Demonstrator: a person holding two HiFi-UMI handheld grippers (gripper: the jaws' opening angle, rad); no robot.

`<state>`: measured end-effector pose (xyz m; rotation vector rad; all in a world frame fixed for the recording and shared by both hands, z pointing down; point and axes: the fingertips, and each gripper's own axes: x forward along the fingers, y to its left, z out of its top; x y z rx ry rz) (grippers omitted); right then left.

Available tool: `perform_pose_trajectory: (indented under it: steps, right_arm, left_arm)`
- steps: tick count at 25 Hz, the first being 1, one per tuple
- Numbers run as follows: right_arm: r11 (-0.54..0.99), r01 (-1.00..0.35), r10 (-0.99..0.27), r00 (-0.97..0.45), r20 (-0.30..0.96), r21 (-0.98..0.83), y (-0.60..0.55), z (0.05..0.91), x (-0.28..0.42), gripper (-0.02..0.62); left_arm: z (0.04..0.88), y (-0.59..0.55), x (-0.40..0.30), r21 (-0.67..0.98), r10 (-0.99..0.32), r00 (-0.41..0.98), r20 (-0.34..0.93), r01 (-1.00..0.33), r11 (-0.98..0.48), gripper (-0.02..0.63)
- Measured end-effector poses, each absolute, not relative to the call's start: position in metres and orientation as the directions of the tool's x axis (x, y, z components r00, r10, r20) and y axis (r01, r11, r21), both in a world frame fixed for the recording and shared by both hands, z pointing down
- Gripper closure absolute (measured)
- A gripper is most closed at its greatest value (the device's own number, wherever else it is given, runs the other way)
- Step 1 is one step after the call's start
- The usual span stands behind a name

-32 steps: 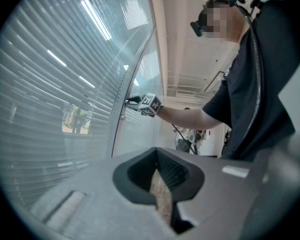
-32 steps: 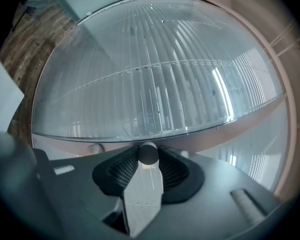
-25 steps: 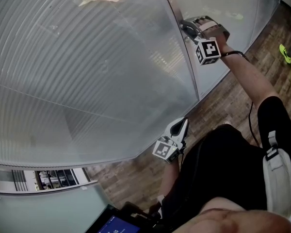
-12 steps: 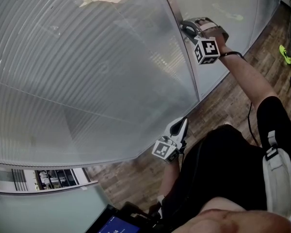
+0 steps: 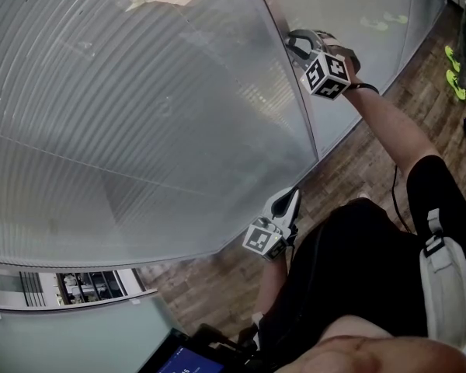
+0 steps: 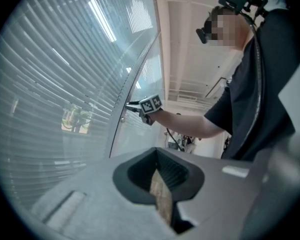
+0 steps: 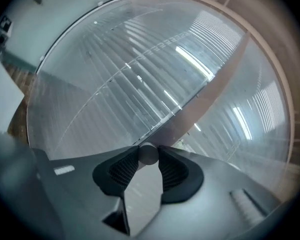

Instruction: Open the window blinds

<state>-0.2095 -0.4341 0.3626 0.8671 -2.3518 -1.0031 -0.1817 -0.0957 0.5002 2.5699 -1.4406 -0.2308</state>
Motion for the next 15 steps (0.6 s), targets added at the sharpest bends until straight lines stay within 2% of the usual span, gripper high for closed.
perform_pose_trajectory:
  steps: [6, 15]
  right_arm:
    - [0.644, -0.498, -0.678, -0.724, 0.131, 0.581, -0.438, 0.359, -0.206, 0.477]
    - [0.793, -0.590, -0.606, -0.790, 0.095, 0.152, -0.447, 0.366, -0.204, 0.477]
  left_arm:
    - [0.506, -0.096, -0.179, 0.230, -0.848, 0.529, -0.036, -0.821, -0.523, 0.604]
    - [0.505, -0.096, -0.176, 0.233, -0.841, 0.540, -0.038, -0.814, -0.533, 0.604]
